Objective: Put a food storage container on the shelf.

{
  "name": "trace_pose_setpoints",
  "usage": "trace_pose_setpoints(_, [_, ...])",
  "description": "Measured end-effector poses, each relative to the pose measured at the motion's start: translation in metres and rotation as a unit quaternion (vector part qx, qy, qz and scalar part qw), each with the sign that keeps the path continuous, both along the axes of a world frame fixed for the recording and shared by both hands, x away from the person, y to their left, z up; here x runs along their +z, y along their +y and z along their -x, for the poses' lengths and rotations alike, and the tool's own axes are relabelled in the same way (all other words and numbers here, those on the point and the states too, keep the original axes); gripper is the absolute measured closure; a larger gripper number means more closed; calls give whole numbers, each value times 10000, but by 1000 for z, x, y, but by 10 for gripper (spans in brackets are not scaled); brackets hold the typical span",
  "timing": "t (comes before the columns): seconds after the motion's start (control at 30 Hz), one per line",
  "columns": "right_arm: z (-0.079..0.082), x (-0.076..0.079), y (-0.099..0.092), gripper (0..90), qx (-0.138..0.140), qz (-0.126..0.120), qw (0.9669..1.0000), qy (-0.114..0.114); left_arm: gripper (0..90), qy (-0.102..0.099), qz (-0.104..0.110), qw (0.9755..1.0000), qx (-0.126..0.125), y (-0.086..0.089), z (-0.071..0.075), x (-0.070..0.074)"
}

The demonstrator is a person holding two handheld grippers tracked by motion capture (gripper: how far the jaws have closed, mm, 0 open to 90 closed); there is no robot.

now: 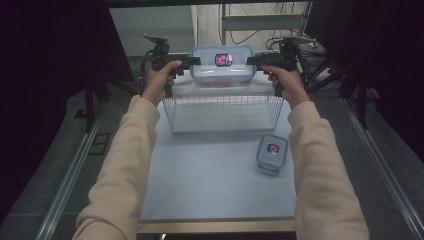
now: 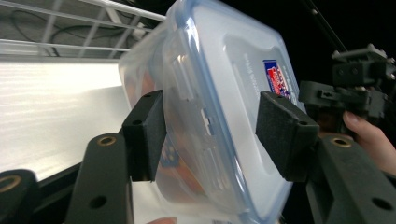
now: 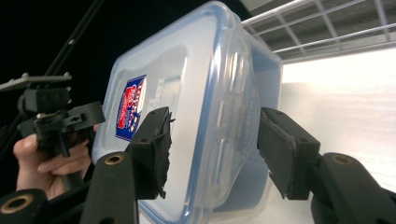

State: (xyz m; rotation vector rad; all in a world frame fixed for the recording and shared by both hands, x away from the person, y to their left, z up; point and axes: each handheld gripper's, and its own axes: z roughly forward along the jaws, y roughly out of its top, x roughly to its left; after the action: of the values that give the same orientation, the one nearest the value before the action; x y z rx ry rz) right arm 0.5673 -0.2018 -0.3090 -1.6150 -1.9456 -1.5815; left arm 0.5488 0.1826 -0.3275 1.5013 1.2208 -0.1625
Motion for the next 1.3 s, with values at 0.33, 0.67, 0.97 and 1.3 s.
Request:
trace_pose_setpoints(0.33, [2, -4, 6, 401, -413, -8, 9991, 0, 385, -34, -266, 9992, 302, -3, -1, 0])
trace_pose_setpoints(0.67, [38, 17, -10, 355, -218, 420, 9957, -799, 392, -957, -870, 9912, 278, -1, 44, 24])
trace_pose_setpoints(0.97, [77, 15, -31, 339, 12, 587, 9917, -1147, 797, -1207, -1242, 9837, -478, -16, 97, 12])
trace_pose_setpoints(1.3, [100, 5, -42, 334, 110, 604, 9911, -1184, 900, -982, -1904, 9763, -318, -44, 84, -16])
